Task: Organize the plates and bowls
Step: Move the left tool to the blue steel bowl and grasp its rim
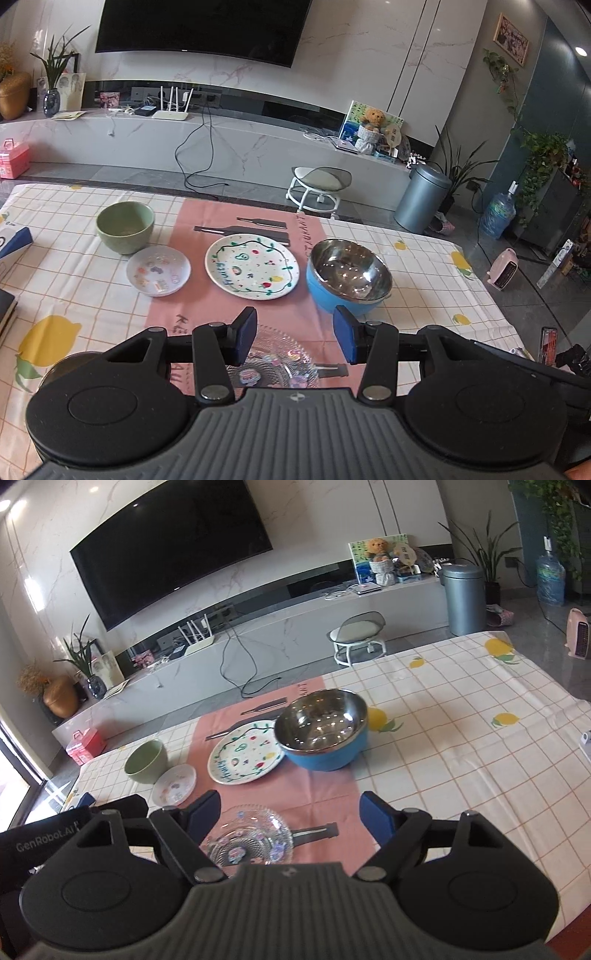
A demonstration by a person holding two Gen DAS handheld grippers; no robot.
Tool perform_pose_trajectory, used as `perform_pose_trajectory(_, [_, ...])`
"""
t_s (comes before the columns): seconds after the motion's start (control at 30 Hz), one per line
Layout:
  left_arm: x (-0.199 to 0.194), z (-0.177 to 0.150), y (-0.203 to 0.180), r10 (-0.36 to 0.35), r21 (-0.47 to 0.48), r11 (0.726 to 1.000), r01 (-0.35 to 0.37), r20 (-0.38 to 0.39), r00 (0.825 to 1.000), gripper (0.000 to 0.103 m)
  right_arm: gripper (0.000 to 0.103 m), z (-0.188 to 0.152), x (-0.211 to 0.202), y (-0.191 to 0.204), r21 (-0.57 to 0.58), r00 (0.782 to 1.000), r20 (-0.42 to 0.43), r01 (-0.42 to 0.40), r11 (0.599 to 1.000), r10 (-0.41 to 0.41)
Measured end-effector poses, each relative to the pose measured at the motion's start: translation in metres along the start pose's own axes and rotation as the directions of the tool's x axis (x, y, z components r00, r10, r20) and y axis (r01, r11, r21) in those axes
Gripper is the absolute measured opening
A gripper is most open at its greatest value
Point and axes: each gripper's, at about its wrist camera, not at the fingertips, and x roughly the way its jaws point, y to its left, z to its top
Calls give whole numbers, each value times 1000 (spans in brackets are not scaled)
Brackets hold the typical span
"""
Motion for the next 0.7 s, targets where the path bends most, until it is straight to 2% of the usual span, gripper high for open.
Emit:
perform_pose_trajectory(0.27, [35, 22, -27, -34, -11, 999, 34, -2, 999, 66, 81, 27, 26, -42, 74, 998, -15, 56, 996, -55])
perform_pose_trajectory(0.4, [60, 32, -32, -42, -36, 999, 41, -28, 999, 68, 80, 42, 45, -62, 110, 997, -26, 78, 991, -76])
perform_pose_trajectory(0.6, [107, 45, -30, -20, -95, 995, 12, -87, 996, 68, 76, 62, 83, -76, 155, 994, -58, 98, 983, -90])
perform_pose_trajectory(0.7, [134, 48, -24, 3, -114, 993, -17, -122, 992, 68, 68, 70, 107, -74, 149, 991, -86, 114, 982, -102])
